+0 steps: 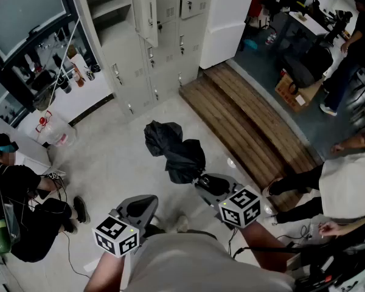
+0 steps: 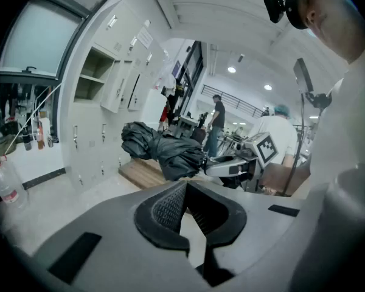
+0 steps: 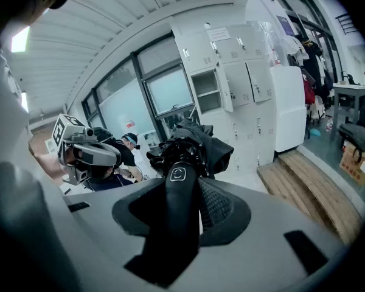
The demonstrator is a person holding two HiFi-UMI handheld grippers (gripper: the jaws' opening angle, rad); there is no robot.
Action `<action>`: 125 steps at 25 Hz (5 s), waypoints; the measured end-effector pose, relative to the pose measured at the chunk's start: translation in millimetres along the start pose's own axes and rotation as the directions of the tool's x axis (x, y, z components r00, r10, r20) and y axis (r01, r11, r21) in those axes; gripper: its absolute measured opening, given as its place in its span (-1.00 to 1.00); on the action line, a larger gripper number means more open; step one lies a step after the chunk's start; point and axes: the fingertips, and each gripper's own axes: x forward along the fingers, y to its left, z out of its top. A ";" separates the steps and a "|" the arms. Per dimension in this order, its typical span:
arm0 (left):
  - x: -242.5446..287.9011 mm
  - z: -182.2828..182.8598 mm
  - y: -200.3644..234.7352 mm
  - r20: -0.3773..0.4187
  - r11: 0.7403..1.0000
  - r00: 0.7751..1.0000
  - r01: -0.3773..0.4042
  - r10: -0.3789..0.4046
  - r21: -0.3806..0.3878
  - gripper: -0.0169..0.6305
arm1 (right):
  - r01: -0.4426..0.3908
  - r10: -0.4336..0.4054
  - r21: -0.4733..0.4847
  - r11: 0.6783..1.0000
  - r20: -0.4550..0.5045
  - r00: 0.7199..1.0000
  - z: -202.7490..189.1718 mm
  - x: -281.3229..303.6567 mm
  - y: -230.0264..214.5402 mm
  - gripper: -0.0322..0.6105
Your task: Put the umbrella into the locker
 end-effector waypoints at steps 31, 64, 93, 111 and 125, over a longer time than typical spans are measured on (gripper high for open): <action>5.0 74.3 155.1 0.034 0.998 0.998 0.052 -0.053 0.025 -0.92 | 0.084 -0.083 -0.027 0.996 0.023 0.996 117.9 145.9 -52.9 -0.42; -11.0 277.5 520.7 0.092 0.999 0.995 -0.032 0.028 0.037 -0.92 | 0.194 -0.185 -0.069 0.979 0.117 0.976 482.2 572.7 -222.8 -0.42; 39.8 349.4 648.9 0.126 0.964 0.958 -0.248 0.259 -0.094 -0.92 | 0.178 -0.177 -0.099 0.979 0.021 0.984 570.7 803.0 -333.0 -0.42; 10.9 327.3 633.6 0.150 0.959 0.951 -0.254 0.271 -0.127 -0.92 | 0.204 -0.203 -0.164 0.965 0.026 0.979 573.5 787.2 -320.4 -0.42; -36.2 283.5 578.7 0.173 0.979 0.966 -0.179 0.194 -0.094 -0.92 | 0.250 -0.244 -0.185 0.951 0.051 0.968 533.0 689.8 -261.3 -0.42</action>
